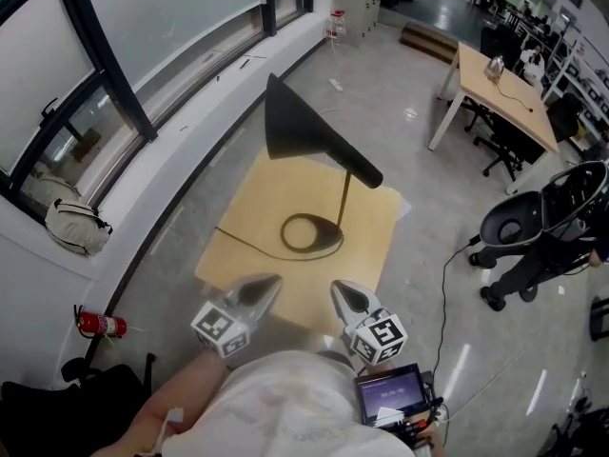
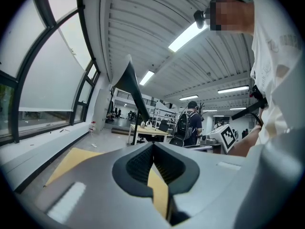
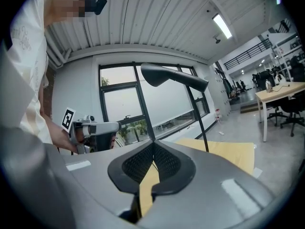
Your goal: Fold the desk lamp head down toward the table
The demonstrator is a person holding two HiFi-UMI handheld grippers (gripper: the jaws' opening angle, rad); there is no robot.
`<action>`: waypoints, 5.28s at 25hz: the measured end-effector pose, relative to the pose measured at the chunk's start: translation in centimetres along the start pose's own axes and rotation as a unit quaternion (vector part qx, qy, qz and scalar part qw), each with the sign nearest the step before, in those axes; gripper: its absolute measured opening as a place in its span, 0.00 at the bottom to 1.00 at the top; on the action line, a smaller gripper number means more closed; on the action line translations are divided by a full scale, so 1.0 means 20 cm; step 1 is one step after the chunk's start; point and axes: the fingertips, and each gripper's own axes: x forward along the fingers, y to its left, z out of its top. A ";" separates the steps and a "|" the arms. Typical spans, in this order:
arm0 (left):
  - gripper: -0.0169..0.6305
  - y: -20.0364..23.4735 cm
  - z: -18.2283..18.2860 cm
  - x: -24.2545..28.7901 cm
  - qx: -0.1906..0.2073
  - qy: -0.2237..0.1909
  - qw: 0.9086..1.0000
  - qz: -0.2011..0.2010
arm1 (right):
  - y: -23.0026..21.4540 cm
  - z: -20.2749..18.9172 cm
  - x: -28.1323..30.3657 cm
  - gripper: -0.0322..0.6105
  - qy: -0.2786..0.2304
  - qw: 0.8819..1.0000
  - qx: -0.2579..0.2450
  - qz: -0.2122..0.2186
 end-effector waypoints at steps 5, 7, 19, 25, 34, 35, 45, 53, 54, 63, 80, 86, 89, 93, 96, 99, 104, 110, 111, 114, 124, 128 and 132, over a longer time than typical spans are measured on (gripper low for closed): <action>0.03 0.04 -0.01 0.07 0.015 0.004 1.000 0.003 | -0.07 0.02 0.04 0.07 0.002 1.000 0.000 0.009; 0.03 0.04 0.00 0.11 0.013 0.004 1.000 0.004 | -0.11 0.03 0.05 0.07 0.003 1.000 0.000 0.010; 0.03 0.09 0.05 0.29 0.009 0.004 1.000 0.026 | -0.28 0.10 0.11 0.07 0.000 1.000 0.007 0.030; 0.03 0.15 0.05 0.34 0.011 0.006 0.998 0.055 | -0.35 0.12 0.15 0.07 -0.003 0.999 0.005 0.043; 0.03 0.15 0.12 0.45 0.018 0.002 0.998 0.062 | -0.48 0.24 0.18 0.07 -0.007 0.998 -0.043 0.047; 0.03 0.14 0.13 0.45 0.018 0.000 0.998 0.062 | -0.49 0.26 0.18 0.07 -0.007 0.998 -0.052 0.046; 0.03 0.11 0.42 0.53 0.042 -0.016 0.996 0.078 | -0.56 0.56 0.24 0.09 -0.043 0.989 -0.135 0.043; 0.03 0.10 0.58 0.59 0.087 0.010 0.995 0.057 | -0.57 0.88 0.30 0.14 -0.081 0.982 -0.169 0.035; 0.03 0.10 0.60 0.60 0.090 0.010 0.994 0.055 | -0.58 0.90 0.31 0.16 -0.079 0.979 -0.184 0.030; 0.03 0.06 0.69 0.61 0.122 0.026 0.991 0.049 | -0.66 0.90 0.39 0.35 -0.001 0.940 -0.340 -0.002; 0.03 -0.10 1.01 0.52 0.192 0.015 0.980 0.041 | -0.70 0.81 0.57 0.40 0.097 0.874 -0.470 -0.071; 0.03 -0.08 1.11 0.48 0.219 0.008 0.974 0.065 | -0.71 0.81 0.58 0.39 0.116 0.878 -0.458 -0.084; 0.03 -0.06 1.18 0.46 0.234 0.002 0.969 0.082 | -0.71 0.80 0.58 0.38 0.115 0.885 -0.443 -0.084; 0.03 -0.02 1.28 0.44 0.265 -0.001 0.959 0.099 | -0.70 0.81 0.58 0.38 0.111 0.889 -0.436 -0.083; 0.03 0.00 1.38 0.44 0.286 -0.009 0.952 0.110 | -0.71 0.81 0.56 0.38 0.110 0.890 -0.434 -0.084; 0.03 0.06 1.50 0.42 0.303 -0.021 0.944 0.128 | -0.71 0.82 0.57 0.38 0.108 0.891 -0.433 -0.085; 0.07 0.18 1.58 0.41 0.298 -0.056 0.938 0.167 | -0.70 0.78 0.53 0.38 0.115 0.891 -0.431 -0.085; 0.19 0.36 1.60 0.42 0.280 -0.058 0.938 0.198 | -0.68 0.80 0.55 0.38 0.105 0.890 -0.434 -0.087; 0.20 0.38 1.59 0.44 0.273 -0.054 0.940 0.197 | -0.68 0.79 0.54 0.38 0.105 0.890 -0.434 -0.086; 0.23 0.39 1.59 0.48 0.268 -0.050 0.942 0.197 | -0.69 0.80 0.54 0.38 0.107 0.891 -0.434 -0.087; 0.34 0.43 1.59 0.57 0.253 -0.040 0.945 0.202 | -0.70 0.80 0.53 0.38 0.115 0.889 -0.434 -0.086; 0.33 0.44 1.59 0.59 0.255 -0.041 0.945 0.200 | -0.70 0.80 0.54 0.38 0.121 0.889 -0.433 -0.086; 0.31 0.45 1.59 0.59 0.240 -0.052 0.950 0.192 | -0.71 0.79 0.54 0.38 0.122 0.889 -0.433 -0.087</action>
